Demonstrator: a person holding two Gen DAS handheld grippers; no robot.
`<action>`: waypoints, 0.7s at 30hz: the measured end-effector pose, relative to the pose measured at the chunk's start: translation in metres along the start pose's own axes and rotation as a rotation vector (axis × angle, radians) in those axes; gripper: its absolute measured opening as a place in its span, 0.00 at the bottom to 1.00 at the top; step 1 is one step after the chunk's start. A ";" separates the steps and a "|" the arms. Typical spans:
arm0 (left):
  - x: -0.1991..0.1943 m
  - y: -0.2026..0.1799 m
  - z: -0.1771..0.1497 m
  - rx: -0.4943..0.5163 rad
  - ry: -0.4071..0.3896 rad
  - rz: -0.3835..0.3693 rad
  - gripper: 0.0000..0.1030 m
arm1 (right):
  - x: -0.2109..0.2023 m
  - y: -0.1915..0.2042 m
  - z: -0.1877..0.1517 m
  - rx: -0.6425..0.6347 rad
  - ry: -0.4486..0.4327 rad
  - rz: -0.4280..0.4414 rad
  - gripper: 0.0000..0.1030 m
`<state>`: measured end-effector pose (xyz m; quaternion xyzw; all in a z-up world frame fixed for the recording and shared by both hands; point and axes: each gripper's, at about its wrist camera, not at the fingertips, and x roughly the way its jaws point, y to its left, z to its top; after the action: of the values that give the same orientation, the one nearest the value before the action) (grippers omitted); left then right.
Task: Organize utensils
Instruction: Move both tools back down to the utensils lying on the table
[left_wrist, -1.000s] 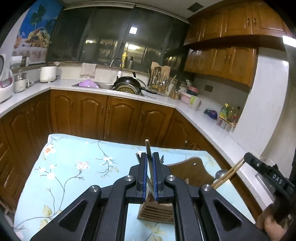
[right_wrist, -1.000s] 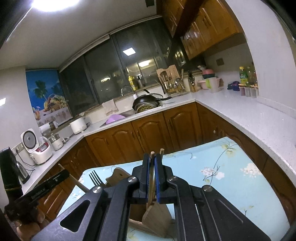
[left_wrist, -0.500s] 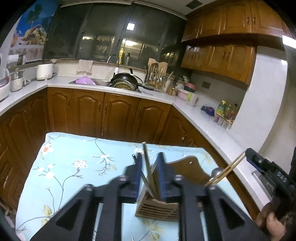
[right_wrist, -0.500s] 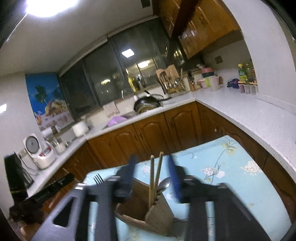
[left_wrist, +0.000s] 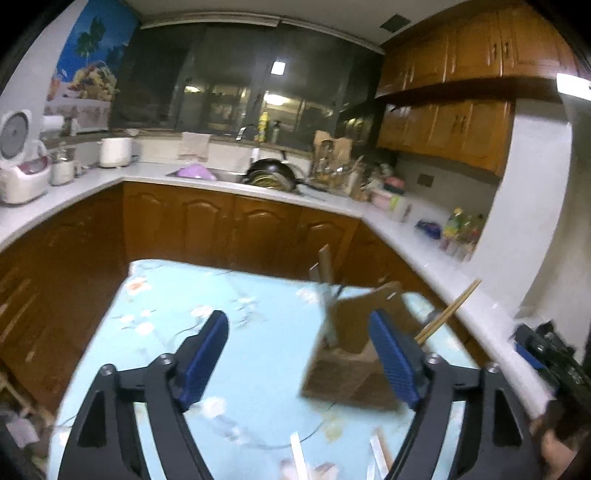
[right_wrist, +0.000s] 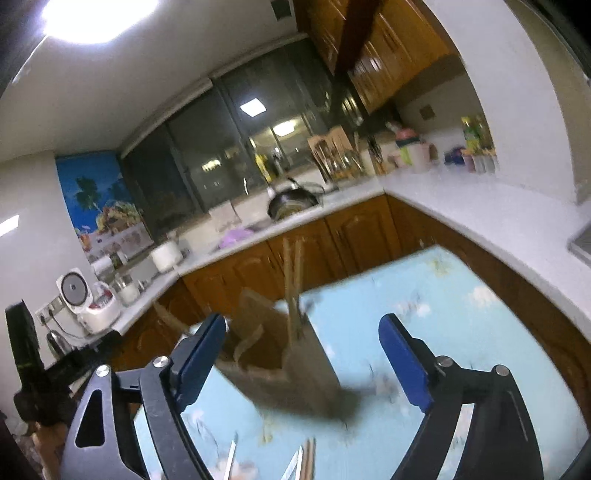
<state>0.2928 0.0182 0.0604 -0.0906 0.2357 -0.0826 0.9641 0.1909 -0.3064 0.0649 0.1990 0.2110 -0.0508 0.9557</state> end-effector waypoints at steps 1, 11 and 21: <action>-0.004 0.003 -0.008 0.003 0.012 0.020 0.80 | -0.003 -0.003 -0.011 0.003 0.025 -0.007 0.84; -0.029 0.019 -0.068 -0.054 0.180 0.050 0.80 | -0.017 -0.012 -0.084 -0.005 0.198 -0.064 0.91; -0.040 0.038 -0.094 -0.124 0.271 0.071 0.80 | -0.023 -0.006 -0.123 -0.015 0.238 -0.060 0.92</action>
<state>0.2182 0.0500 -0.0127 -0.1294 0.3713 -0.0451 0.9183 0.1219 -0.2621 -0.0297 0.1901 0.3290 -0.0540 0.9234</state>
